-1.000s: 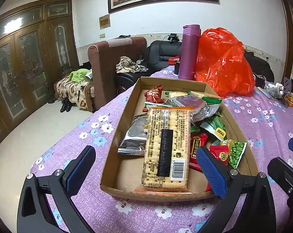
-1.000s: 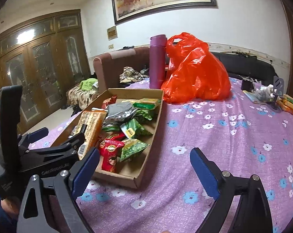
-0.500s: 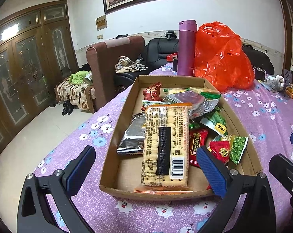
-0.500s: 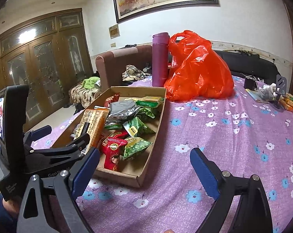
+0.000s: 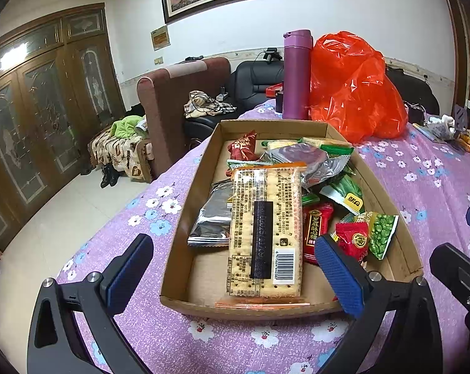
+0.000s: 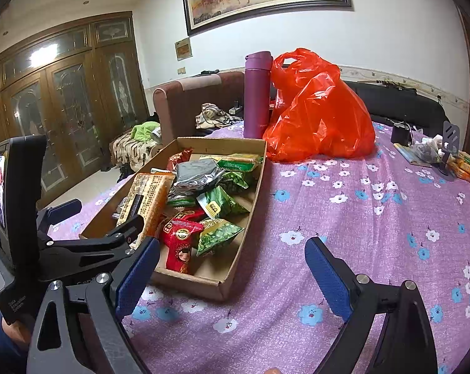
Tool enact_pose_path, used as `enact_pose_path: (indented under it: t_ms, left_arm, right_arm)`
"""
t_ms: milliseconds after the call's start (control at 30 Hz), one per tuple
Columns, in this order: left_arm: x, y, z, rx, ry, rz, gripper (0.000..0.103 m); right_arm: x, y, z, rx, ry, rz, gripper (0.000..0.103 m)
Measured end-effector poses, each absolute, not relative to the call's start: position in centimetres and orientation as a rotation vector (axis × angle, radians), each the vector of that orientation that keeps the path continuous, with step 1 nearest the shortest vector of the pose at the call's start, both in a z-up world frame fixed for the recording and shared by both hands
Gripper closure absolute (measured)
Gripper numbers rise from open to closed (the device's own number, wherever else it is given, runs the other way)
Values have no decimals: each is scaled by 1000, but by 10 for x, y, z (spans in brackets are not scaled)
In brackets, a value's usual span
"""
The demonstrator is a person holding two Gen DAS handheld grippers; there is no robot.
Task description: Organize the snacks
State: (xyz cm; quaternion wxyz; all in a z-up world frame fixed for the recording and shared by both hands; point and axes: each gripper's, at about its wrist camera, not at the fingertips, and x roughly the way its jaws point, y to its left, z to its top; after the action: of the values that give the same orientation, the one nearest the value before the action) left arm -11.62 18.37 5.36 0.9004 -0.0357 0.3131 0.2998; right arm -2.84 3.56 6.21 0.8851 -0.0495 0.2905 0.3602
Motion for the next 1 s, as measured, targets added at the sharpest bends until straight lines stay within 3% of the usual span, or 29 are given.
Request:
enact_pose_path:
  t_ms: [1000]
  left_arm:
    - [-119, 187, 54, -84, 668, 593, 0]
  right_arm:
    - [-27, 34, 62, -111, 606, 746, 6]
